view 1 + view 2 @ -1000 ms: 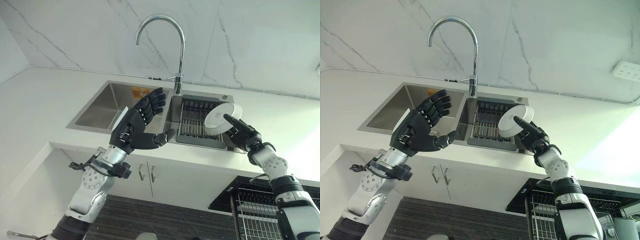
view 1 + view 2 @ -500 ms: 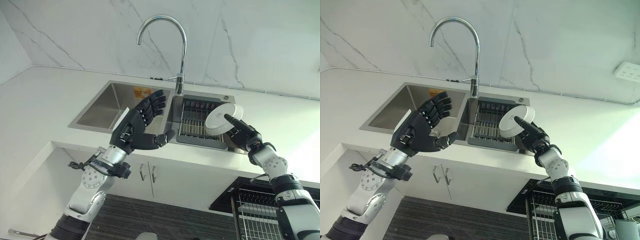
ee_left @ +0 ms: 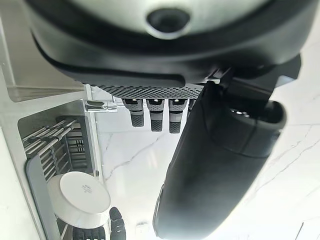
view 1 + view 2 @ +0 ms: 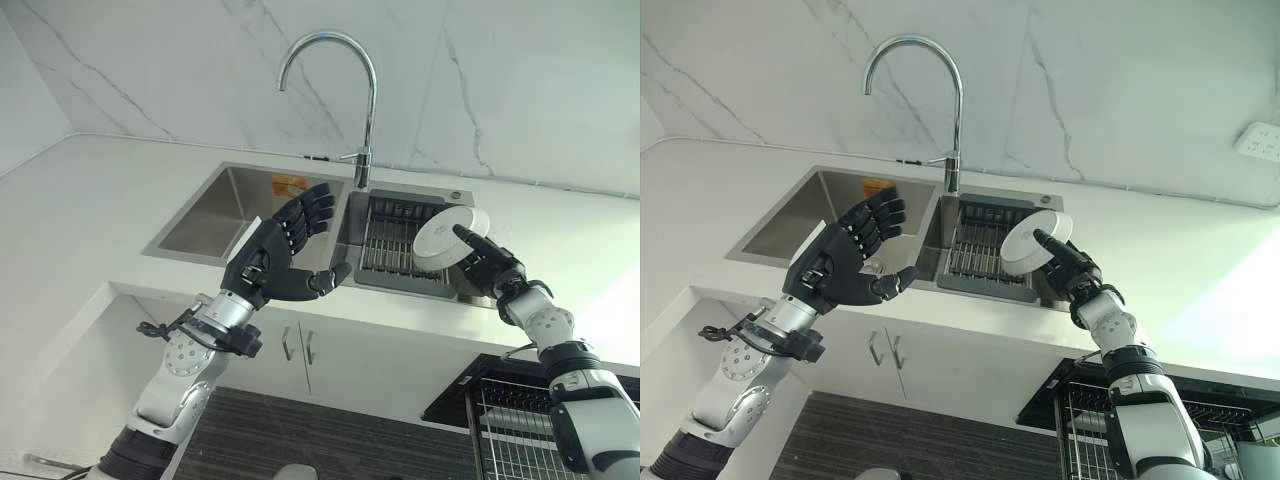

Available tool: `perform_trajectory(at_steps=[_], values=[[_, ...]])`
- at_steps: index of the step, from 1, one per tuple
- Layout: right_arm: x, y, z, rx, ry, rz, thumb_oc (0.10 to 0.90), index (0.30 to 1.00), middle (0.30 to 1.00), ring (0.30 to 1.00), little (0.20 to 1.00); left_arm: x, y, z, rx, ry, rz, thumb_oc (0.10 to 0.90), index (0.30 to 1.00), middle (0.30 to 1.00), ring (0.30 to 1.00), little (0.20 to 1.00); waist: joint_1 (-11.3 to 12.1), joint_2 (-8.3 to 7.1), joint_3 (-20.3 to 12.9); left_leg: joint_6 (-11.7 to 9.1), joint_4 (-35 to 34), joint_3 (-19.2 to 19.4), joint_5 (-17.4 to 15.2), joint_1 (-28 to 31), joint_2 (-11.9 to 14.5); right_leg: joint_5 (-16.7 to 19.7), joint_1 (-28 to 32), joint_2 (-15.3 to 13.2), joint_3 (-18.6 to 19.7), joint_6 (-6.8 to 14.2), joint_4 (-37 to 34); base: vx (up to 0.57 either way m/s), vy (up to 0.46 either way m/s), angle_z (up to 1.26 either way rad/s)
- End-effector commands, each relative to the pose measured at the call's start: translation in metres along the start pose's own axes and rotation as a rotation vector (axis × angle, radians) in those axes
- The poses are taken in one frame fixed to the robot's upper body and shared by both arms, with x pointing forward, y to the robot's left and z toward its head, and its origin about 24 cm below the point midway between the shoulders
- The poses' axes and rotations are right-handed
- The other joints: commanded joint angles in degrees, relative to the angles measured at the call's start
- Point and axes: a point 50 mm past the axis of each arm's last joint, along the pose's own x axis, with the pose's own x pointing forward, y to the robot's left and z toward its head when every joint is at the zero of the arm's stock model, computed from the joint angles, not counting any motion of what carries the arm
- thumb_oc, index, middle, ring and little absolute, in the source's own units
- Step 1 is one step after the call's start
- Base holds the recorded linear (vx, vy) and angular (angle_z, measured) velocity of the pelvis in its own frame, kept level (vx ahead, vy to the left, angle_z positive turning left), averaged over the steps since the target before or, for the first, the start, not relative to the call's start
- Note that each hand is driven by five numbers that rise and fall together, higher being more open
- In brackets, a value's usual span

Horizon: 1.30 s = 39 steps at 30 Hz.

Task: Place the dishes in the dishwasher.

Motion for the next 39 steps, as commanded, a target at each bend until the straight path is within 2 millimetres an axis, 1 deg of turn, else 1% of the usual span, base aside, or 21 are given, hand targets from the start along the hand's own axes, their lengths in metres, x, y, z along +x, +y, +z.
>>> perform_trajectory(at_steps=[1,4,12,15,18,21,22,23,25,27,29,33,36,37,39], values=[[0.002,0.044,0.055,-0.013,-0.212,0.12,0.4,0.3,0.3,0.3,0.3,0.019,-0.006,0.042,0.013,-0.225,-0.062,0.8,0.9,0.9,0.9,0.9,1.6,0.24,-3.3,-2.5,1.5,3.8,-8.4,2.3,2.4,-8.6,3.1,-0.8,-1.6,3.7,1.1,0.01,0.003,0.06],[0.003,0.041,0.054,-0.023,-0.214,0.099,0.4,0.3,0.3,0.3,0.3,0.019,-0.007,0.041,0.009,-0.221,-0.062,0.8,0.9,0.9,0.9,0.9,1.9,0.31,-3.3,-2.6,1.5,3.6,-8.3,2.2,2.4,-8.6,3.1,-0.9,-1.7,3.7,1.1,0.01,0.006,0.08],[0.006,0.042,0.055,-0.072,-0.221,0.054,0.4,0.3,0.3,0.3,0.3,0.018,-0.008,0.035,-0.005,-0.199,-0.058,0.8,0.9,0.9,0.9,0.9,2.5,0.41,-3.3,-2.7,1.5,3.1,-8.0,2.0,2.3,-8.7,3.2,-0.9,-1.9,3.5,1.1,0.01,0.011,0.04],[0.006,0.044,0.054,-0.116,-0.231,0.077,0.4,0.3,0.3,0.3,0.3,0.018,-0.009,0.035,-0.006,-0.199,-0.054,0.8,0.9,0.9,0.9,0.9,2.7,0.4,-3.1,-2.7,1.5,2.9,-7.8,1.9,2.2,-8.7,3.2,-1.0,-2.0,3.5,1.1,0.0,0.01,0.0],[0.005,0.046,0.054,-0.111,-0.245,0.107,0.4,0.3,0.3,0.3,0.3,0.016,-0.007,0.035,-0.005,-0.202,-0.053,0.8,0.9,0.9,0.9,0.9,2.7,0.35,-3.0,-2.7,1.5,2.8,-7.8,2.0,2.2,-8.6,3.3,-1.1,-2.2,3.6,1.1,0.0,0.0,0.0],[0.003,0.053,0.055,-0.091,-0.265,0.16,0.4,0.3,0.3,0.3,0.3,0.015,-0.007,0.036,-0.005,-0.207,-0.051,0.8,0.9,0.9,0.9,0.9,2.7,0.24,-3.0,-2.7,1.5,2.8,-7.9,2.0,2.2,-8.6,3.3,-1.1,-2.2,3.6,1.1,0.0,0.011,0.0],[-0.001,0.063,0.061,-0.084,-0.299,0.217,0.4,0.3,0.3,0.3,0.3,0.014,-0.006,0.035,-0.005,-0.207,-0.047,0.8,0.9,0.9,0.9,0.9,2.6,0.19,-3.0,-2.6,1.5,2.8,-7.9,2.0,2.1,-8.6,3.3,-1.2,-2.1,3.7,1.1,0.0,0.031,0.0],[-0.001,0.063,0.062,-0.083,-0.304,0.225,0.4,0.3,0.3,0.3,0.3,0.013,-0.006,0.035,-0.005,-0.208,-0.047,0.8,0.9,0.9,0.9,0.9,2.6,0.19,-3.0,-2.6,1.5,2.8,-7.9,2.0,2.1,-8.5,3.3,-1.2,-2.1,3.7,1.1,-0.01,0.046,0.01],[-0.006,0.073,0.069,-0.077,-0.342,0.279,0.4,0.3,0.3,0.3,0.3,0.011,-0.006,0.035,-0.007,-0.213,-0.044,0.8,0.9,0.9,0.9,0.9,2.5,0.17,-3.0,-2.6,1.5,2.9,-7.9,2.0,2.0,-8.5,3.3,-1.2,-2.0,3.7,1.1,-0.01,0.046,0.0],[-0.013,0.086,0.078,-0.073,-0.39,0.339,0.4,0.3,0.3,0.3,0.3,0.008,-0.005,0.035,-0.01,-0.221,-0.041,0.8,0.9,0.9,0.9,0.9,2.3,0.08,-3.1,-2.5,1.5,2.9,-8.0,2.0,1.9,-8.4,3.1,-1.3,-1.8,3.8,1.1,-0.02,0.061,0.0],[-0.019,0.095,0.083,-0.072,-0.427,0.381,0.4,0.3,0.3,0.3,0.3,0.006,-0.004,0.035,-0.012,-0.226,-0.041,0.8,0.9,0.9,0.9,0.9,2.1,-0.01,-3.1,-2.4,1.5,2.9,-8.1,2.0,1.8,-8.3,3.0,-1.4,-1.7,3.9,1.1,-0.02,0.067,-0.01],[-0.045,0.119,0.094,-0.069,-0.537,0.511,0.4,0.3,0.3,0.3,0.3,0.0,-0.003,0.036,-0.019,-0.243,-0.042,0.8,0.9,0.9,0.9,0.9,1.2,-0.33,-3.0,-1.8,1.5,3.3,-8.5,1.7,1.2,-7.7,2.2,-1.8,-0.9,4.6,1.1,-0.04,0.124,-0.02],[-0.065,0.128,0.091,-0.045,-0.595,0.576,0.4,0.3,0.3,0.3,0.3,-0.003,-0.004,0.035,-0.023,-0.253,-0.041,0.8,0.9,0.9,0.9,0.9,0.2,-0.49,-2.7,-1.3,1.5,3.6,-8.9,1.5,0.6,-6.8,1.2,-2.3,0.1,5.4,1.1,-0.06,0.158,-0.06],[-0.076,0.13,0.087,-0.022,-0.628,0.601,0.4,0.3,0.3,0.3,0.3,-0.003,-0.005,0.036,-0.026,-0.258,-0.046,0.8,0.9,0.9,0.9,0.9,-0.5,-0.64,-2.2,-1.0,1.5,3.8,-9.0,1.4,0.2,-6.0,0.5,-2.8,0.5,5.9,1.1,-0.07,0.171,-0.1],[-0.088,0.128,0.078,0.015,-0.662,0.609,0.4,0.3,0.3,0.3,0.3,-0.003,-0.006,0.036,-0.031,-0.259,-0.061,0.8,0.9,0.9,0.9,0.9,-1.2,-0.97,-1.6,-0.4,1.5,3.8,-9.3,1.2,-0.5,-4.8,-0.6,-3.4,1.3,6.8,1.1,-0.09,0.191,-0.19]])
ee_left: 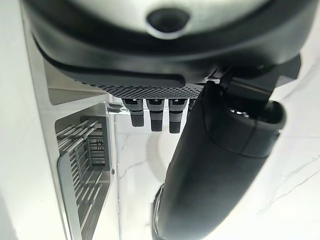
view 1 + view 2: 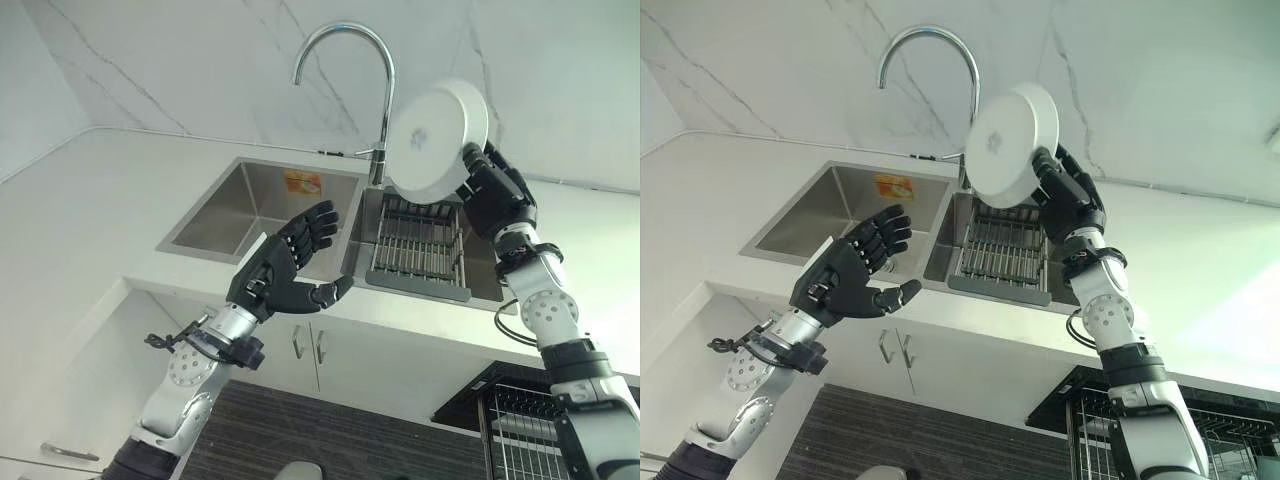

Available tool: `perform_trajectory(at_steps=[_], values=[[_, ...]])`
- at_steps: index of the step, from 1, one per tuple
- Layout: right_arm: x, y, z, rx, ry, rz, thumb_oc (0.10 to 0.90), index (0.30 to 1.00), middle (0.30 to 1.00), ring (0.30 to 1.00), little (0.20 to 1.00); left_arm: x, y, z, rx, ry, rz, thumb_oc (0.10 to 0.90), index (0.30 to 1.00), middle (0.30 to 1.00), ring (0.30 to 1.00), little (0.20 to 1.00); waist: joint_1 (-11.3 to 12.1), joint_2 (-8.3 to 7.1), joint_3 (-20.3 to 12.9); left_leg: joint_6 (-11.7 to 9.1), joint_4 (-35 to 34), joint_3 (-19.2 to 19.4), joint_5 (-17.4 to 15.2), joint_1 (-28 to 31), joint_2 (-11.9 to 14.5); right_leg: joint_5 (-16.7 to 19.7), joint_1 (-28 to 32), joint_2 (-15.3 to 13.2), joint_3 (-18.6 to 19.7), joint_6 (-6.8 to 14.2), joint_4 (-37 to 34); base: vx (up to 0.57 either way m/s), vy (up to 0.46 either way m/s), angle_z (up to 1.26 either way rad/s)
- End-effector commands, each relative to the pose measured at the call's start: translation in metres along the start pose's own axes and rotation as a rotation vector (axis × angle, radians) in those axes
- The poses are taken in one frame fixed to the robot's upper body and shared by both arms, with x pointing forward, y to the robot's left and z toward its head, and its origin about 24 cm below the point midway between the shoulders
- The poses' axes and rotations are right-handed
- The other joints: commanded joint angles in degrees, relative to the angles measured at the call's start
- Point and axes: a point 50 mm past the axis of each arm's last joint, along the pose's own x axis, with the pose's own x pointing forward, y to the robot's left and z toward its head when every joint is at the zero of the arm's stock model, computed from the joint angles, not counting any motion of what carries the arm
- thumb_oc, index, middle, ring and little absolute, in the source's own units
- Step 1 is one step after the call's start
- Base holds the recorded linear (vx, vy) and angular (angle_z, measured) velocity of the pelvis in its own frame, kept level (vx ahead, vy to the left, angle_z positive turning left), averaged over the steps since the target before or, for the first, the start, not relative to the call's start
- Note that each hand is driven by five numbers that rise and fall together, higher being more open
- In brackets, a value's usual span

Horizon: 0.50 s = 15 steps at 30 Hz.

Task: Place the dishes in the dishwasher.

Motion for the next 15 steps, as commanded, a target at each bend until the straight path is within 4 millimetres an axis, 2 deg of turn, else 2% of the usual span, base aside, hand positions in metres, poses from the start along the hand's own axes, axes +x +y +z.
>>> perform_trajectory(at_steps=[1,2,3,5,6,7,9,10,11,14,15], values=[[-0.004,0.023,0.058,0.035,-0.369,0.053,0.4,0.3,0.3,0.3,0.3,0.006,-0.003,0.053,0.066,-0.298,-0.065,0.8,0.9,0.9,0.9,0.9,-1.8,-1.25,-1.5,-1.0,1.9,2.8,-9.4,1.3,0.3,-3.0,-0.7,-2.3,1.5,7.2,0.1,-0.08,0.163,-0.23],[-0.007,0.023,0.057,0.039,-0.378,0.049,0.4,0.3,0.3,0.3,0.3,0.006,-0.003,0.053,0.064,-0.297,-0.071,0.8,0.9,0.9,0.9,0.9,-2.0,-1.35,-1.4,-0.9,1.9,2.8,-9.4,1.2,0.1,-2.6,-1.0,-2.4,1.7,7.4,0.1,-0.13,0.162,-0.36],[-0.025,0.019,0.052,0.087,-0.414,0.059,0.4,0.3,0.3,0.3,0.3,0.003,-0.006,0.054,0.087,-0.304,-0.086,0.8,0.9,0.9,0.9,0.9,-2.9,-1.85,0.4,-0.6,1.9,2.8,-9.5,1.1,-0.4,1.0,-4.0,-3.8,2.4,9.6,0.1,-0.11,0.105,-0.47],[-0.033,0.018,0.051,0.11,-0.438,0.064,0.4,0.3,0.3,0.3,0.3,0.003,-0.009,0.055,0.121,-0.304,-0.105,0.8,0.9,0.9,0.9,0.9,-3.2,-2.11,1.3,-0.6,1.9,3.0,-9.3,0.9,-0.4,2.8,-5.7,-4.6,2.6,10.1,0.1,-0.14,0.057,-0.47],[-0.043,0.014,0.052,0.148,-0.455,0.079,0.4,0.3,0.3,0.3,0.3,0.003,-0.011,0.058,0.168,-0.304,-0.121,0.8,0.9,0.9,0.9,0.9,-4.0,-2.46,2.4,0.0,1.9,2.5,-9.0,0.5,-0.8,4.5,-6.3,-4.4,3.2,10.0,0.1,-0.17,0.011,-0.51],[-0.047,0.012,0.053,0.164,-0.461,0.082,0.4,0.3,0.3,0.3,0.3,0.002,-0.011,0.059,0.189,-0.301,-0.128,0.8,0.9,0.9,0.9,0.9,-4.0,-2.54,2.6,0.3,1.9,2.8,-8.9,0.2,-0.9,4.8,-5.7,-4.3,2.6,9.9,0.1,-0.22,-0.01,-0.51],[-0.055,0.008,0.051,0.205,-0.483,0.095,0.4,0.3,0.3,0.3,0.3,0.001,-0.007,0.066,0.228,-0.317,-0.124,0.8,0.9,0.9,0.9,0.9,-3.4,-1.94,2.7,0.8,1.9,5.6,-8.5,-0.7,0.6,6.2,-2.6,-5.9,-2.5,9.4,0.1,-0.26,-0.025,-0.5],[-0.055,0.009,0.048,0.22,-0.493,0.109,0.4,0.3,0.3,0.3,0.3,0.001,-0.005,0.07,0.234,-0.333,-0.112,0.8,0.9,0.9,0.9,0.9,-2.9,-1.08,3.0,0.7,1.9,7.4,-8.5,-0.5,2.2,6.4,0.4,-6.7,-5.3,9.1,0.1,-0.28,-0.04,-0.71],[-0.054,0.013,0.046,0.228,-0.5,0.131,0.4,0.3,0.3,0.3,0.3,0.003,-0.003,0.074,0.236,-0.349,-0.105,0.8,0.9,0.9,0.9,0.9,-2.5,-0.58,3.0,0.8,1.9,9.0,-8.2,-0.9,3.3,5.8,2.0,-7.4,-6.5,8.4,0.1,-0.26,-0.053,-0.87],[-0.053,0.022,0.041,0.225,-0.529,0.171,0.4,0.3,0.3,0.3,0.3,0.013,-0.005,0.08,0.244,-0.375,-0.133,0.8,0.9,0.9,0.9,0.9,-1.7,-0.43,1.8,1.1,1.9,10.2,-7.8,-2.6,3.7,5.2,6.1,-8.9,-5.8,8.3,0.1,-0.2,-0.142,-0.9],[-0.052,0.028,0.042,0.209,-0.539,0.183,0.4,0.3,0.3,0.3,0.3,0.016,-0.009,0.082,0.26,-0.382,-0.157,0.8,0.9,0.9,0.9,0.9,-1.1,-0.58,1.0,0.8,1.9,10.1,-7.4,-3.3,3.7,3.7,7.1,-9.6,-5.3,8.6,0.1,-0.15,-0.205,-0.37]])
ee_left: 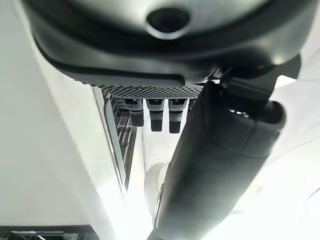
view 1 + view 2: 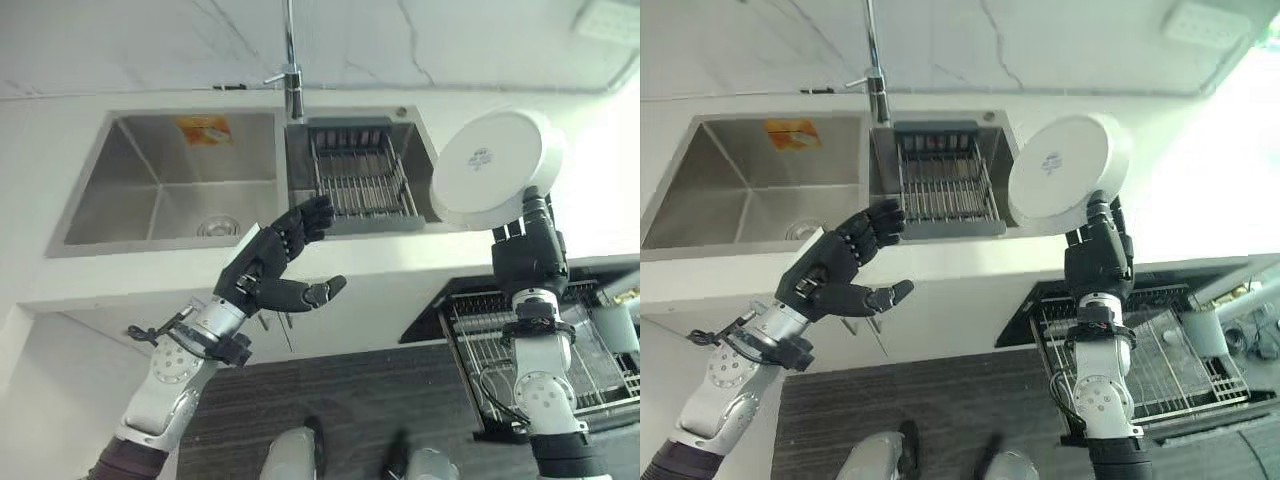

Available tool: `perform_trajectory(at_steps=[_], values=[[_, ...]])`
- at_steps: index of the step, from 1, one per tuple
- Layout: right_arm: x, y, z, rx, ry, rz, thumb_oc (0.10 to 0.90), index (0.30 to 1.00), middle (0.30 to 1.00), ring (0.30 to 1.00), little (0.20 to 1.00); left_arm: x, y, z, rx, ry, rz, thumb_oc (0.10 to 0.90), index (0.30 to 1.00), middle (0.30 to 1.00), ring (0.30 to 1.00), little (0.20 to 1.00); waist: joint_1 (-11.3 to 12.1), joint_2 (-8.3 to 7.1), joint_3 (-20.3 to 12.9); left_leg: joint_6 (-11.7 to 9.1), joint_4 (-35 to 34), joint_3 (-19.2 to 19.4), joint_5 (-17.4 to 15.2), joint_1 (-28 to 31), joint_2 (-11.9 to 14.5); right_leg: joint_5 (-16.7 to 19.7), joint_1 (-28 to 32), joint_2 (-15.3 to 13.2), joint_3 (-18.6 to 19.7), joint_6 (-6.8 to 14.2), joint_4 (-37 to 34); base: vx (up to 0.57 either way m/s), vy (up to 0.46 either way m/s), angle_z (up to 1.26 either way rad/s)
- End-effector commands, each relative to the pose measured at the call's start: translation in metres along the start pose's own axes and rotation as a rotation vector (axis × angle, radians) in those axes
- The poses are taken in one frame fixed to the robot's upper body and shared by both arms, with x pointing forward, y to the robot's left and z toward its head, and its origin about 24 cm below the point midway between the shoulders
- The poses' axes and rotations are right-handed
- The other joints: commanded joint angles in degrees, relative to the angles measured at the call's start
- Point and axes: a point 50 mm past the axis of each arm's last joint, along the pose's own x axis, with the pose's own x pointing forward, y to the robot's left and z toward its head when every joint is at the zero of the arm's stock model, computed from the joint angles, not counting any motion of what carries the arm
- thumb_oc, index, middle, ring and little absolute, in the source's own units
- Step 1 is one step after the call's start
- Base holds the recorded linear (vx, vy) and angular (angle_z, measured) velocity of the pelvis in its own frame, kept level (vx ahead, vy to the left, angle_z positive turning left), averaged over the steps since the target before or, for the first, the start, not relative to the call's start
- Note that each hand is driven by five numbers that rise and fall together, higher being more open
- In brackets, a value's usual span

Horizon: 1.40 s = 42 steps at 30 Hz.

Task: Place the dishes in the dishwasher.

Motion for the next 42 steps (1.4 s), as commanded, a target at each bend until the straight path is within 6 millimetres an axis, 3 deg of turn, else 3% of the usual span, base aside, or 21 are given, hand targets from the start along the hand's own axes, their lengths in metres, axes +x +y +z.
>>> perform_trajectory(at_steps=[1,7,11,15,17,19,20,21,23,26,31,35,38,39,40,41,42], values=[[0.013,0.079,0.032,0.026,-0.257,0.425,0.4,0.3,0.3,0.3,0.3,0.012,-0.013,0.058,0.091,-0.319,-0.1,0.8,0.9,0.9,0.9,0.9,0.5,-1.98,-8.3,-4.3,-3.4,-4.5,-8.8,3.4,-2.5,2.5,0.0,0.7,2.7,1.4,-5.8,-0.14,-0.273,-0.26],[0.003,0.097,0.027,-0.052,-0.205,0.456,0.4,0.3,0.3,0.3,0.3,0.021,-0.03,0.057,0.067,-0.305,-0.18,0.8,0.9,0.9,0.9,0.9,-0.6,-1.89,-9.8,-7.3,-3.4,-4.6,-8.3,3.9,0.5,-2.6,-3.0,1.0,2.2,2.4,-5.8,-0.11,-0.292,-0.49],[-0.005,0.099,0.028,-0.157,-0.184,0.49,0.4,0.3,0.3,0.3,0.3,0.019,-0.041,0.047,0.058,-0.266,-0.192,0.8,0.9,0.9,0.9,0.9,-3.6,-1.69,-10.3,-9.1,-3.4,-3.1,-7.4,4.6,3.2,-6.3,-4.8,4.8,5.0,0.8,-5.8,-0.08,-0.268,-0.32],[-0.006,0.101,0.027,-0.222,-0.158,0.523,0.4,0.3,0.3,0.3,0.3,0.015,-0.046,0.037,0.058,-0.213,-0.21,0.8,0.9,0.9,0.9,0.9,-4.9,-1.21,-10.3,-11.0,-3.4,-2.3,-5.6,4.3,6.2,-7.6,-5.4,7.3,6.0,-1.0,-5.8,-0.08,-0.279,-0.34],[-0.008,0.099,0.024,-0.257,-0.118,0.535,0.4,0.3,0.3,0.3,0.3,0.01,-0.049,0.024,0.029,-0.147,-0.206,0.8,0.9,0.9,0.9,0.9,-5.9,-0.81,-9.9,-12.3,-3.4,-1.4,-4.0,4.1,9.0,-8.6,-5.7,9.6,6.6,-2.7,-5.8,-0.09,-0.388,-0.28],[-0.008,0.099,0.023,-0.27,-0.108,0.539,0.4,0.3,0.3,0.3,0.3,0.008,-0.05,0.018,0.014,-0.116,-0.206,0.8,0.9,0.9,0.9,0.9,-6.1,-0.62,-9.8,-12.8,-3.4,-1.4,-3.5,4.0,9.9,-8.9,-5.9,10.5,6.8,-3.3,-5.8,-0.07,-0.262,-0.16],[-0.006,0.097,0.023,-0.303,-0.091,0.544,0.4,0.3,0.3,0.3,0.3,0.003,-0.052,0.003,-0.029,-0.045,-0.195,0.8,0.9,0.9,0.9,0.9,-6.5,-0.24,-9.3,-13.4,-3.4,-1.4,-2.6,3.7,11.1,-9.3,-6.3,12.2,7.4,-4.3,-5.8,-0.11,-0.411,-0.17],[-0.004,0.093,0.02,-0.334,-0.062,0.54,0.4,0.3,0.3,0.3,0.3,-0.009,-0.055,-0.027,-0.067,0.092,-0.172,0.8,0.9,0.9,0.9,0.9,-6.6,0.03,-8.8,-13.8,-3.4,-1.9,-1.7,3.5,11.6,-9.4,-6.8,14.0,8.3,-5.2,-5.8,-0.12,-0.504,-0.4],[-0.004,0.082,0.016,-0.399,-0.018,0.536,0.4,0.3,0.3,0.3,0.3,-0.043,-0.054,-0.074,-0.141,0.321,-0.07,0.8,0.9,0.9,0.9,0.9,-5.3,0.3,-8.2,-13.2,-3.4,-3.5,-0.9,3.8,8.6,-9.2,-6.8,14.9,9.5,-5.7,-5.8,-0.02,-0.311,-0.61],[-0.006,0.075,0.008,-0.439,0.012,0.535,0.4,0.3,0.3,0.3,0.3,-0.074,-0.047,-0.101,-0.215,0.451,0.064,0.8,0.9,0.9,0.9,0.9,-3.5,0.77,-7.6,-11.2,-3.4,-4.9,-1.9,3.3,3.9,-9.5,-6.2,15.2,10.4,-5.6,-5.8,0.03,-0.088,-0.36],[-0.008,0.058,-0.004,-0.501,0.042,0.494,0.4,0.3,0.3,0.3,0.3,-0.145,-0.038,-0.155,-0.268,0.702,0.444,0.8,0.9,0.9,0.9,0.9,-1.6,2.06,-8.8,-11.2,-3.4,-6.1,-1.4,-1.1,1.4,-10.8,-5.2,16.2,8.8,-6.2,-5.8,0.11,-0.003,0.04],[-0.005,0.048,0.002,-0.541,0.043,0.452,0.4,0.3,0.3,0.3,0.3,-0.188,-0.043,-0.175,-0.234,0.833,0.638,0.8,0.9,0.9,0.9,0.9,-1.0,1.31,-9.4,-10.2,-3.4,-6.8,-2.8,-0.2,-0.3,-11.9,-3.8,15.6,8.0,-6.3,-5.8,0.22,0.226,0.12],[-0.003,0.047,0.007,-0.553,0.007,0.432,0.4,0.3,0.3,0.3,0.3,-0.211,-0.052,-0.187,-0.216,0.962,0.628,0.8,0.9,0.9,0.9,0.9,-0.7,-0.14,-9.8,-8.6,-3.4,-7.1,-4.8,1.7,-2.2,-11.0,-2.7,13.6,6.3,-5.0,-5.8,0.29,0.32,0.04],[-0.002,0.047,0.009,-0.541,-0.019,0.419,0.4,0.3,0.3,0.3,0.3,-0.221,-0.057,-0.192,-0.228,1.027,0.606,0.8,0.9,0.9,0.9,0.9,-0.5,-0.86,-9.5,-7.7,-3.4,-8.0,-5.7,2.3,-3.3,-10.3,-2.0,13.0,5.8,-4.2,-5.8,0.42,0.439,0.08],[0.0,0.051,0.006,-0.515,-0.056,0.434,0.4,0.3,0.3,0.3,0.3,-0.235,-0.059,-0.196,-0.2,1.111,0.569,0.8,0.9,0.9,0.9,0.9,-1.2,-0.43,-8.7,-5.8,-3.4,-10.1,-6.0,2.7,-3.9,-1.1,1.4,15.5,4.7,-2.1,-5.8,0.35,0.401,0.12],[-0.002,0.053,0.004,-0.492,-0.072,0.456,0.4,0.3,0.3,0.3,0.3,-0.235,-0.059,-0.197,-0.177,1.142,0.534,0.8,0.9,0.9,0.9,0.9,-2.1,0.17,-7.3,-5.2,-3.4,-11.8,-5.8,2.5,-4.0,3.6,-4.1,13.6,6.0,-1.5,1.0,0.24,0.242,0.12],[-0.002,0.054,0.002,-0.483,-0.074,0.469,0.4,0.3,0.3,0.3,0.3,-0.234,-0.057,-0.198,-0.169,1.15,0.525,0.8,0.9,0.9,0.9,0.9,-2.3,0.22,-6.7,-5.4,-3.4,-12.1,-5.7,2.4,-3.6,4.7,-5.0,12.1,6.1,-1.7,-1.5,0.06,-0.019,0.09]])
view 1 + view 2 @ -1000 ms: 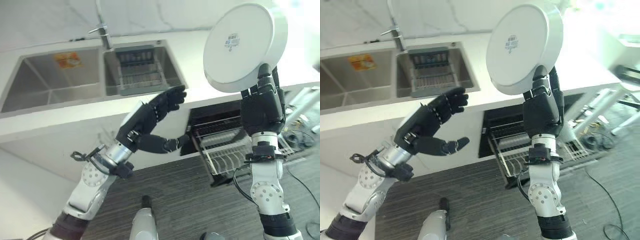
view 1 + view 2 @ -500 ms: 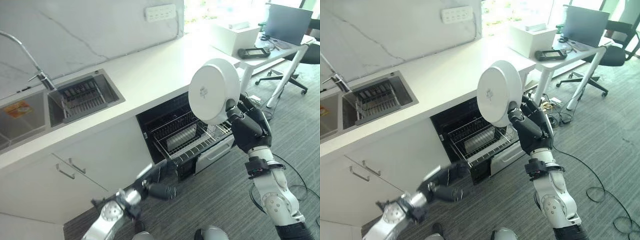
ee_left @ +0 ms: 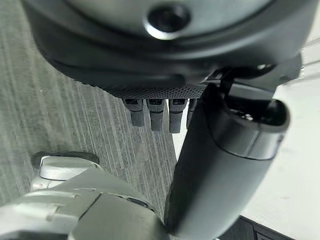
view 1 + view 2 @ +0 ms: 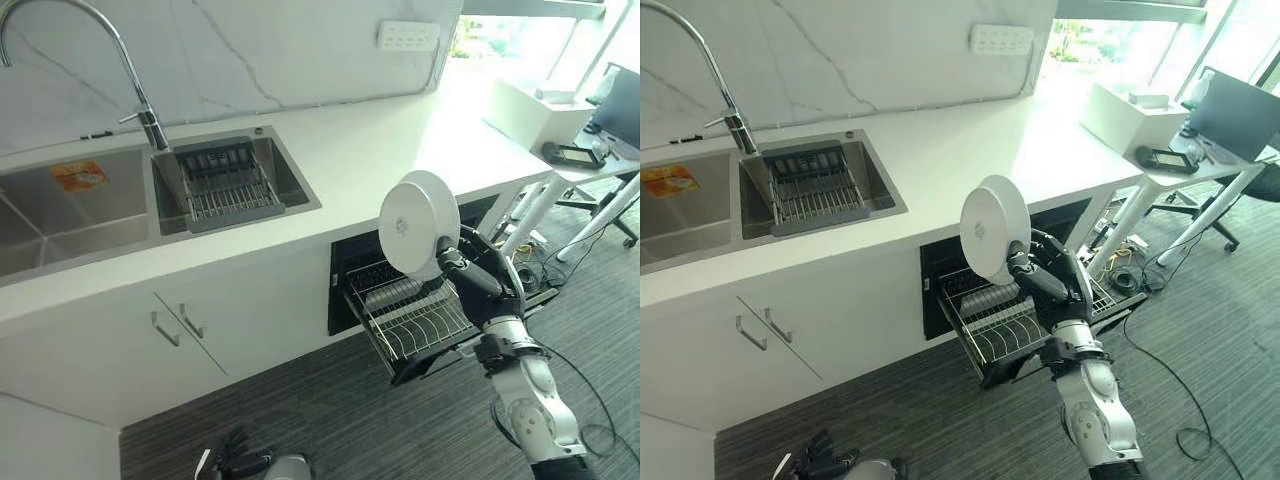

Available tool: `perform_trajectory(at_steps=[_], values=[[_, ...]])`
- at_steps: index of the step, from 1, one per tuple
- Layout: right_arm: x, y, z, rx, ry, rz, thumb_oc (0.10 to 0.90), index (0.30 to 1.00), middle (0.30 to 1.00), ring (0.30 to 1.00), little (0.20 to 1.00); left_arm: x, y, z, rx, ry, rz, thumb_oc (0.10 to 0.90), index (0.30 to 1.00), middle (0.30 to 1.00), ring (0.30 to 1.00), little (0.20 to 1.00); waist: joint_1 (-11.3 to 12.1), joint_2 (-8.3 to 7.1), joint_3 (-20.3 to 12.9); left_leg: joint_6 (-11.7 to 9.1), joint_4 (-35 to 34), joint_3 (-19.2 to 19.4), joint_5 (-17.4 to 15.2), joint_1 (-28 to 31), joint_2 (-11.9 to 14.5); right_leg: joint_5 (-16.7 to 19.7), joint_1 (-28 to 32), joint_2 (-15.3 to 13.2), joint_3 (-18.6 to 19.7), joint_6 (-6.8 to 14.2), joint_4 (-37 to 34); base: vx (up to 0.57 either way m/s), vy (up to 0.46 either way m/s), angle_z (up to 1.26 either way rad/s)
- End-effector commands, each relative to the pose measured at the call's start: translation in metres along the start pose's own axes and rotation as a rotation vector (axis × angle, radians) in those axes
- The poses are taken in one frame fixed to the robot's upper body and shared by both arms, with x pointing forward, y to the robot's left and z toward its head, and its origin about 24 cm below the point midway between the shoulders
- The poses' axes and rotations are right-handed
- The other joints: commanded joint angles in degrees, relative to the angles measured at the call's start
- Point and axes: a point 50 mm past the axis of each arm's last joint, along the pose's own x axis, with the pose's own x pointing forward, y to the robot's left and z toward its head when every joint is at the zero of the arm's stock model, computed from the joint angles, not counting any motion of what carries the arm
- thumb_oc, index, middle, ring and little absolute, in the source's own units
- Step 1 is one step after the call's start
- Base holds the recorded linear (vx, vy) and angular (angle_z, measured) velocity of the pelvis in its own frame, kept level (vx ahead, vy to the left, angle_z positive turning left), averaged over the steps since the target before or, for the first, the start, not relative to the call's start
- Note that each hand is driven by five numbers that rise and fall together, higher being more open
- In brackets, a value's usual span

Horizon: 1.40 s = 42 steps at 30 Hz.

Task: Place the dishes in the dishwasher.

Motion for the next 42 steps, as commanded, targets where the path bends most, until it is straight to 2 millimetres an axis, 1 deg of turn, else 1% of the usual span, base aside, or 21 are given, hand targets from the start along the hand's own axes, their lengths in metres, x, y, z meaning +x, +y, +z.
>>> perform_trajectory(at_steps=[1,2,4,5,7,8,9,10,12,13,15,16,18,19,21,22,27,34,35,39,42], values=[[0.021,0.039,0.079,-0.05,-0.434,0.256,0.4,0.3,0.3,0.3,0.3,0.004,-0.003,0.035,0.169,-0.152,-0.083,0.8,0.9,0.9,0.9,0.9,-1.5,4.09,1.6,-3.7,-6.4,-4.0,1.7,0.5,1.6,5.6,-2.1,4.1,-4.3,1.4,-0.7,0.05,-0.22,0.14],[0.021,0.04,0.081,-0.069,-0.441,0.265,0.4,0.3,0.3,0.3,0.3,0.006,0.0,0.037,0.166,-0.142,-0.07,0.8,0.9,0.9,0.9,0.9,-1.4,3.22,1.9,-4.2,-6.4,-3.6,1.3,0.5,1.6,3.4,-4.0,0.8,-2.8,1.7,-1.5,0.04,-0.266,-0.03],[0.02,0.04,0.082,-0.077,-0.44,0.268,0.4,0.3,0.3,0.3,0.3,0.008,0.004,0.039,0.166,-0.129,-0.053,0.8,0.9,0.9,0.9,0.9,-1.4,2.13,1.8,-4.6,-6.4,-3.0,0.2,0.7,1.7,3.8,-8.1,-3.6,-0.2,3.1,-1.5,0.05,-0.327,-0.15],[0.019,0.04,0.082,-0.082,-0.436,0.267,0.4,0.3,0.3,0.3,0.3,0.009,0.006,0.039,0.164,-0.119,-0.041,0.8,0.9,0.9,0.9,0.9,-1.6,1.93,1.6,-4.9,-6.4,-2.7,-0.3,1.0,2.3,4.5,-10.2,-5.3,1.1,3.9,-1.5,0.07,-0.292,-0.09],[0.019,0.042,0.084,-0.095,-0.439,0.264,0.4,0.3,0.3,0.3,0.3,0.009,0.009,0.038,0.165,-0.108,-0.028,0.8,0.9,0.9,0.9,0.9,-1.7,1.68,1.5,-5.3,-6.4,-2.5,-1.0,1.6,3.0,5.8,-12.6,-6.9,2.4,4.8,-1.5,0.1,-0.328,-0.08],[0.018,0.044,0.088,-0.13,-0.455,0.251,0.4,0.3,0.3,0.3,0.3,0.009,0.012,0.037,0.199,-0.081,-0.015,0.8,0.9,0.9,0.9,0.9,-2.2,1.27,1.7,-5.1,-6.4,-3.1,-1.8,1.8,3.4,7.1,-14.2,-7.0,4.4,5.5,-1.5,0.2,-0.742,0.18],[0.015,0.04,0.094,-0.206,-0.477,0.212,0.4,0.3,0.3,0.3,0.3,0.008,0.017,0.026,0.218,-0.02,0.006,0.8,0.9,0.9,0.9,0.9,-2.1,0.53,0.9,-6.2,-6.4,-2.6,-1.3,1.6,6.2,3.8,-12.5,-6.5,2.5,5.7,-1.5,0.19,-0.705,0.31],[0.014,0.039,0.095,-0.218,-0.475,0.206,0.4,0.3,0.3,0.3,0.3,0.007,0.018,0.025,0.215,-0.013,0.01,0.8,0.9,0.9,0.9,0.9,-2.2,0.44,0.6,-6.5,-6.4,-2.5,-1.1,1.5,6.8,3.2,-12.3,-6.3,2.0,5.7,-1.5,0.17,-0.629,0.57],[0.014,0.035,0.096,-0.213,-0.44,0.191,0.4,0.3,0.3,0.3,0.3,0.006,0.02,0.018,0.147,0.009,0.029,0.8,0.9,0.9,0.9,0.9,-2.5,0.13,-0.7,-8.1,-6.4,-1.1,0.0,1.9,9.9,0.5,-11.6,-5.3,0.2,5.7,-1.5,0.13,-0.372,0.43],[0.014,0.032,0.094,-0.223,-0.411,0.189,0.4,0.3,0.3,0.3,0.3,0.003,0.017,0.009,0.094,0.02,0.027,0.8,0.9,0.9,0.9,0.9,-3.0,0.18,-1.6,-9.7,-6.4,0.8,1.2,2.2,12.7,-1.2,-10.8,-4.4,-0.9,4.9,-1.5,0.14,-0.356,0.13],[0.013,0.027,0.095,-0.244,-0.392,0.19,0.4,0.3,0.3,0.3,0.3,-0.001,0.01,0.0,0.079,0.021,0.011,0.8,0.9,0.9,0.9,0.9,-3.5,0.57,-1.7,-11.3,-6.4,3.0,2.3,2.6,16.2,-3.4,-9.0,-2.8,-1.5,4.2,-1.5,0.12,-0.293,-0.13],[0.012,0.024,0.097,-0.256,-0.394,0.186,0.4,0.3,0.3,0.3,0.3,-0.003,0.004,-0.005,0.084,0.016,-0.001,0.8,0.9,0.9,0.9,0.9,-3.4,0.82,-1.2,-11.6,-6.4,4.9,4.7,1.5,17.9,-3.6,-8.6,-2.2,-2.5,3.1,-1.5,-0.01,-0.261,-0.09],[0.01,0.019,0.106,-0.265,-0.424,0.17,0.4,0.3,0.3,0.3,0.3,-0.006,-0.005,-0.011,0.095,0.011,-0.025,0.8,0.9,0.9,0.9,0.9,-3.9,1.37,-0.8,-12.3,-6.4,7.4,6.5,-0.1,19.8,-4.4,-8.1,-1.9,-4.0,2.8,-1.5,-0.11,-0.19,0.15],[0.009,0.018,0.109,-0.274,-0.44,0.166,0.4,0.3,0.3,0.3,0.3,-0.006,-0.007,-0.012,0.097,0.011,-0.035,0.8,0.9,0.9,0.9,0.9,-4.4,1.75,-1.0,-12.6,-6.4,7.8,6.5,-0.4,20.1,-4.8,-8.0,-1.9,-4.4,2.7,-1.5,-0.06,-0.052,0.2],[0.008,0.017,0.116,-0.314,-0.456,0.16,0.4,0.3,0.3,0.3,0.3,-0.006,-0.008,-0.013,0.114,0.015,-0.053,0.8,0.9,0.9,0.9,0.9,-5.2,2.61,-1.8,-12.8,-6.4,5.8,5.5,-0.4,18.4,-5.0,-8.4,-1.9,-2.9,2.8,-1.5,0.0,0.084,0.23],[0.006,0.017,0.116,-0.333,-0.457,0.146,0.4,0.3,0.3,0.3,0.3,-0.006,-0.008,-0.013,0.119,0.02,-0.051,0.8,0.9,0.9,0.9,0.9,-5.7,2.88,-2.1,-13.0,-6.4,5.7,5.4,-0.3,18.3,-4.9,-8.3,-2.2,-2.5,3.0,-1.5,0.04,0.135,0.13],[0.001,0.01,0.11,-0.381,-0.426,0.097,0.4,0.3,0.3,0.3,0.3,-0.007,-0.001,-0.016,0.125,0.04,-0.028,0.8,0.9,0.9,0.9,0.9,-6.5,3.53,-2.8,-13.0,-6.4,6.2,4.3,1.2,17.6,-4.7,-7.3,-3.7,-2.5,4.2,-1.5,0.06,0.092,0.01],[-0.001,-0.003,0.099,-0.563,-0.368,0.026,0.4,0.3,0.3,0.3,0.3,-0.008,0.01,-0.017,0.123,0.059,0.008,0.8,0.9,0.9,0.9,0.9,-6.7,2.71,-2.6,-12.5,-6.4,6.3,3.1,2.1,16.6,-3.7,-7.4,-5.2,-2.5,5.5,-1.5,0.02,0.04,0.05],[0.0,-0.009,0.096,-0.639,-0.346,0.006,0.4,0.3,0.3,0.3,0.3,-0.007,0.011,-0.016,0.13,0.061,0.008,0.8,0.9,0.9,0.9,0.9,-6.7,2.39,-2.5,-12.4,-6.4,6.2,2.9,2.2,16.4,-3.4,-7.6,-5.3,-2.5,5.6,-1.5,0.02,0.026,0.04],[0.003,-0.02,0.092,-0.766,-0.296,-0.041,0.4,0.3,0.3,0.3,0.3,-0.006,0.01,-0.015,0.15,0.058,0.004,0.8,0.9,0.9,0.9,0.9,-6.3,1.79,-2.4,-12.0,-6.4,5.8,2.5,2.2,15.9,-3.2,-7.8,-5.5,-2.8,5.8,-1.5,0.01,0.008,0.08],[0.004,-0.03,0.083,-0.816,-0.243,-0.074,0.4,0.3,0.3,0.3,0.3,-0.006,0.011,-0.013,0.154,0.051,0.004,0.8,0.9,0.9,0.9,0.9,-6.0,1.5,-2.3,-12.0,-6.4,5.5,2.4,2.0,15.9,-3.0,-7.9,-5.6,-3.1,5.9,-1.5,0.0,-0.002,0.01]])
